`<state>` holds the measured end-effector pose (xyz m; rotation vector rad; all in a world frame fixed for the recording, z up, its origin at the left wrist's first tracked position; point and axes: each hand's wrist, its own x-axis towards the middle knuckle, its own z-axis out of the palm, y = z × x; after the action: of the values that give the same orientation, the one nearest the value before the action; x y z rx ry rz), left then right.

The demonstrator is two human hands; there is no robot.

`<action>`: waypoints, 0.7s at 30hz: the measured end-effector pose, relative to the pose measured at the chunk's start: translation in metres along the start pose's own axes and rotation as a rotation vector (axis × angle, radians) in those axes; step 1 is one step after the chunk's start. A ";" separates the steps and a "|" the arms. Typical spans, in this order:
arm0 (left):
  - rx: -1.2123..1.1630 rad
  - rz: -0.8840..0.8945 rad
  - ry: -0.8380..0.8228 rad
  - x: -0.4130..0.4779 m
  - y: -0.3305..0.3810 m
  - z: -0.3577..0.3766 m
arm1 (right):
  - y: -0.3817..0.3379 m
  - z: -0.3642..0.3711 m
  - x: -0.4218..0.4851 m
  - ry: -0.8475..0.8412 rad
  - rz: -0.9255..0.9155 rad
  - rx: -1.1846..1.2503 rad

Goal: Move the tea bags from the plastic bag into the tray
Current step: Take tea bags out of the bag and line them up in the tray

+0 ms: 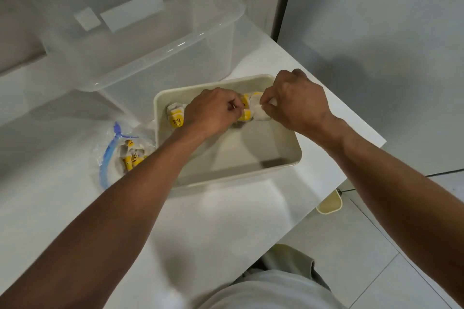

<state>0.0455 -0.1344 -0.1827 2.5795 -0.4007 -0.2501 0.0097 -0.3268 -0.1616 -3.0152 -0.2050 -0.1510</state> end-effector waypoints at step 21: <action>0.244 -0.043 0.132 0.014 -0.002 0.026 | -0.005 0.009 0.020 -0.047 -0.168 -0.352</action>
<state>0.0530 -0.1494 -0.2072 2.8270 -0.3459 -0.0468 0.0297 -0.3181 -0.1677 -3.3502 -0.4846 -0.1442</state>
